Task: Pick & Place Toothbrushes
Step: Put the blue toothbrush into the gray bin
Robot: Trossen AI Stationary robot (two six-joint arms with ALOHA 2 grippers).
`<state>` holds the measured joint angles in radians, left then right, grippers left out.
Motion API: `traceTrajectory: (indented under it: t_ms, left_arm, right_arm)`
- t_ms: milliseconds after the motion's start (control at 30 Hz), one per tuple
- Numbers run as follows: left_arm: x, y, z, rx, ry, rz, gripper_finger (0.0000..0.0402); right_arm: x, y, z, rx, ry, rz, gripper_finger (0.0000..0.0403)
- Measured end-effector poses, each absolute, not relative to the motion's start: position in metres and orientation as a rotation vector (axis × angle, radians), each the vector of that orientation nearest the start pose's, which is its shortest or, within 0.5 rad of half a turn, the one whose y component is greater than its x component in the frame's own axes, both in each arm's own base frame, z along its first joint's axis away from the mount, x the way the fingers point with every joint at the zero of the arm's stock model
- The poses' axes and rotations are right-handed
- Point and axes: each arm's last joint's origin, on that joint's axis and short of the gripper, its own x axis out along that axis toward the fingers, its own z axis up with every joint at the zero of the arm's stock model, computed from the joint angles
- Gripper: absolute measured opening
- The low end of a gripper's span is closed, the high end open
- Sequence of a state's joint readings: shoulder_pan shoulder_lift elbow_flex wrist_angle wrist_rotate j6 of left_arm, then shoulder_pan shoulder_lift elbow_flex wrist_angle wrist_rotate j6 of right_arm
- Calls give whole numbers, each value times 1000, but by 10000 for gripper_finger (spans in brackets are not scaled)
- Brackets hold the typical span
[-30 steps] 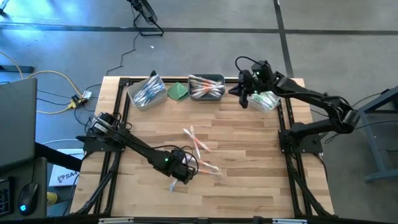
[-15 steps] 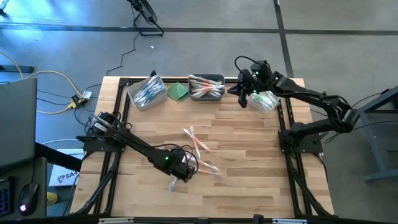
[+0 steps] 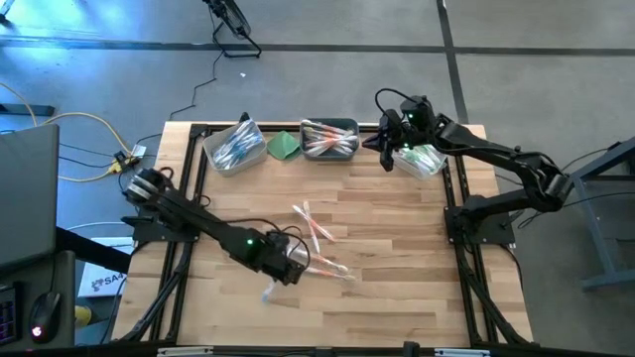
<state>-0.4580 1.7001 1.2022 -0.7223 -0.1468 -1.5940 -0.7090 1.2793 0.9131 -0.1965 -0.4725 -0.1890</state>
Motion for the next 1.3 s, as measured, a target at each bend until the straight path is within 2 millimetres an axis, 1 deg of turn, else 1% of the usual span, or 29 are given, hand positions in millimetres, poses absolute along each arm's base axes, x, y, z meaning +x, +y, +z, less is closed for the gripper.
traceTrajectory:
  t_ms: [167,267,333,567,833,1067,1200,1300]
  left_arm:
    - [282,-131,233,-1010,1043,710,48]
    - [276,-118,247,-989,1013,718,47]
    - [270,-108,255,-942,1004,719,47]
    - [257,-62,284,-808,930,732,47]
    - [232,-3,308,-663,923,785,47]
    - [207,44,321,-447,928,901,47]
    - [194,69,326,-300,942,1003,47]
    - [187,88,328,-224,957,1082,47]
  right_arm:
    - [216,-168,275,130,486,-183,14]
    - [216,-168,275,130,486,-183,14]
    - [216,-168,275,130,486,-183,14]
    - [216,-168,275,136,486,-183,14]
    - [216,-168,275,134,482,-184,14]
    - [217,-169,277,128,466,-191,14]
    - [218,-169,279,145,443,-200,14]
    - [219,-171,281,144,424,-229,14]
